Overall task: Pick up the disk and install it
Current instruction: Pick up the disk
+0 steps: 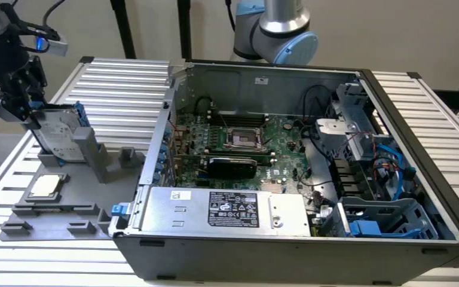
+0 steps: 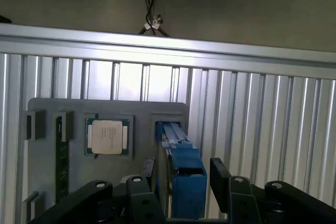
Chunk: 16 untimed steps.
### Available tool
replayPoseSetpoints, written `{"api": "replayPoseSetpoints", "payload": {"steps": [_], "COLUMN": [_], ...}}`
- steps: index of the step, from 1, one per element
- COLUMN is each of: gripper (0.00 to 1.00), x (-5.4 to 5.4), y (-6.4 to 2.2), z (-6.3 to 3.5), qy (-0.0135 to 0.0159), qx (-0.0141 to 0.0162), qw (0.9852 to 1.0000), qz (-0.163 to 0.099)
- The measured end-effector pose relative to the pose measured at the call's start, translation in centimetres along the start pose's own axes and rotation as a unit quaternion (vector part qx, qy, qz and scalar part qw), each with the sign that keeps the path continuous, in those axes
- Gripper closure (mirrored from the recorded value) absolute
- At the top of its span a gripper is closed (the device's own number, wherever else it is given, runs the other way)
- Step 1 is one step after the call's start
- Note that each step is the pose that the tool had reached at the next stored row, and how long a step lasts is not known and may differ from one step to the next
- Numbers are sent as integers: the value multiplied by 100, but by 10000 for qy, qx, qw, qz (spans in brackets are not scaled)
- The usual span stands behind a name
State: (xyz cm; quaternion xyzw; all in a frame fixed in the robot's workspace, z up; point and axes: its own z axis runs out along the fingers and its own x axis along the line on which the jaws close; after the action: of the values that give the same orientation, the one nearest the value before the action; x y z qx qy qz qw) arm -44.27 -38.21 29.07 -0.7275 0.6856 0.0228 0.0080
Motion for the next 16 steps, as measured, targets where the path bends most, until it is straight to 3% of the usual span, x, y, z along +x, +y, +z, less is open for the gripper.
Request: {"api": "replayPoseSetpoints", "payload": {"steps": [16], "gripper": [46], "x": [-19], "y": [-13], "z": [41], "qy": [6], "qx": [2], "qw": [10000], "qz": [7]}}
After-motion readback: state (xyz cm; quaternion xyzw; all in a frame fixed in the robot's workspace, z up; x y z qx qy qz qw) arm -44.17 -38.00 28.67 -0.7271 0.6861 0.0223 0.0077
